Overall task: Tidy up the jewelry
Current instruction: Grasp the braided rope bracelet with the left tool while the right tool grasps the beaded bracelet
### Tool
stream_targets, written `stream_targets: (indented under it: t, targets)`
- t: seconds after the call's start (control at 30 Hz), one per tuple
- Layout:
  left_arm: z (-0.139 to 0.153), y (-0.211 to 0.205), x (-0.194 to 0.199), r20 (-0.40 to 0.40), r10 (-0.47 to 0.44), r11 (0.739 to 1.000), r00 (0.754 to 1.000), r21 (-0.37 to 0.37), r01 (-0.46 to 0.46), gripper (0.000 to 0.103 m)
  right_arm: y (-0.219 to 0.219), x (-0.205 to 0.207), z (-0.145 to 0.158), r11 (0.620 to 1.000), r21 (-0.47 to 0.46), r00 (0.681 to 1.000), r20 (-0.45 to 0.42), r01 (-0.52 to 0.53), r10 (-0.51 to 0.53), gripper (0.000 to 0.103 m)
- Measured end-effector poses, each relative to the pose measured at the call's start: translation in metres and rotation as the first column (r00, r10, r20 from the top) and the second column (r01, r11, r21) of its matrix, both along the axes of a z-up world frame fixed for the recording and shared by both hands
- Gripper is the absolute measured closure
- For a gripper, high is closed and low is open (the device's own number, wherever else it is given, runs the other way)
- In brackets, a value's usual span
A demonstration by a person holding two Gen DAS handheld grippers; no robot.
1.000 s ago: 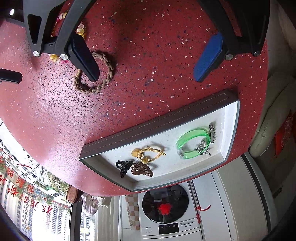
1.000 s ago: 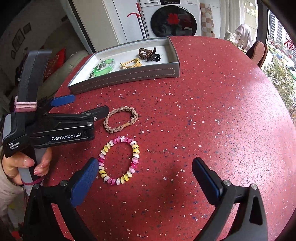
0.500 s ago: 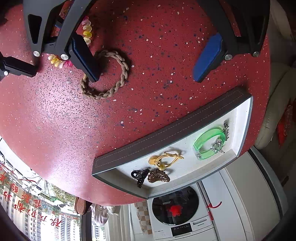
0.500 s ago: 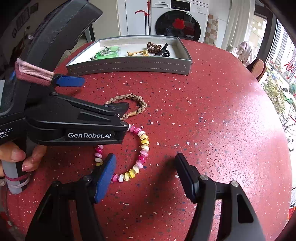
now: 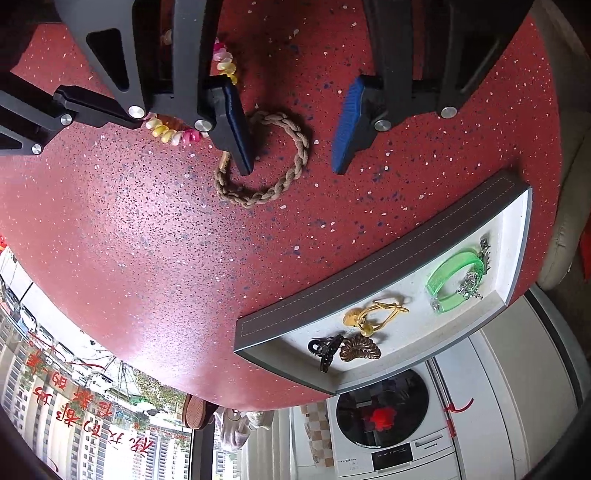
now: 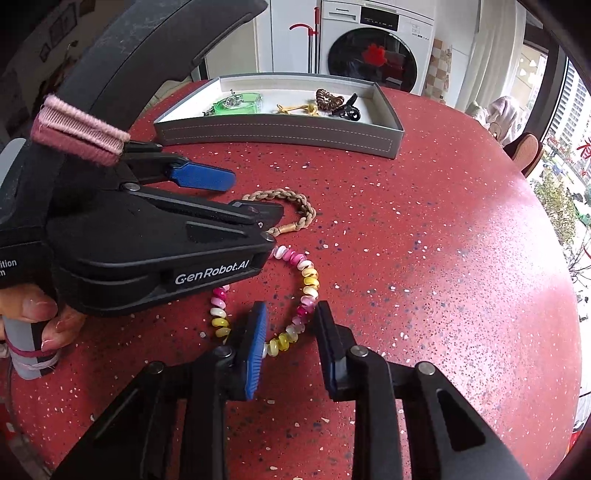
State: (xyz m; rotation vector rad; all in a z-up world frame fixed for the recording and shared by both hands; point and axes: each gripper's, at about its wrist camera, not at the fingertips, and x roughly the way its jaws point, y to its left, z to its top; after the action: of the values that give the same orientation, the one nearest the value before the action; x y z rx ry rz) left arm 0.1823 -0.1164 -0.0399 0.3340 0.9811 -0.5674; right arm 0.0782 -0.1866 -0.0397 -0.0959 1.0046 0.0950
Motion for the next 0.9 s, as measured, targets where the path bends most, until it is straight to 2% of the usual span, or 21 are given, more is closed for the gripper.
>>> stream_targets:
  t: [0.07, 0.1, 0.37, 0.9]
  targets:
    - [0.001, -0.004, -0.004, -0.005, -0.019, 1.000, 1.000, -0.004, 0.019, 0.076, -0.001, 0.000, 0.000, 1.000, 0.004, 1.000, -0.001, 0.002, -0.002, 0.093]
    - [0.001, -0.006, -0.005, 0.000, -0.025, 1.000, 1.000, 0.001, 0.025, 0.079, -0.003, -0.001, 0.001, 1.000, 0.007, 1.000, -0.001, 0.006, -0.006, 0.093]
    - [0.004, 0.014, -0.005, -0.036, 0.051, 0.995, 0.998, -0.078, -0.054, 0.079, -0.029, -0.002, 0.005, 0.995, 0.077, 0.998, -0.001, 0.063, -0.063, 0.093]
    - [0.047, 0.060, -0.010, 0.020, 0.159, 0.967, 0.987, -0.206, -0.152, 0.079, -0.051, 0.010, 0.040, 0.984, 0.159, 0.994, 0.060, 0.081, -0.091, 0.093]
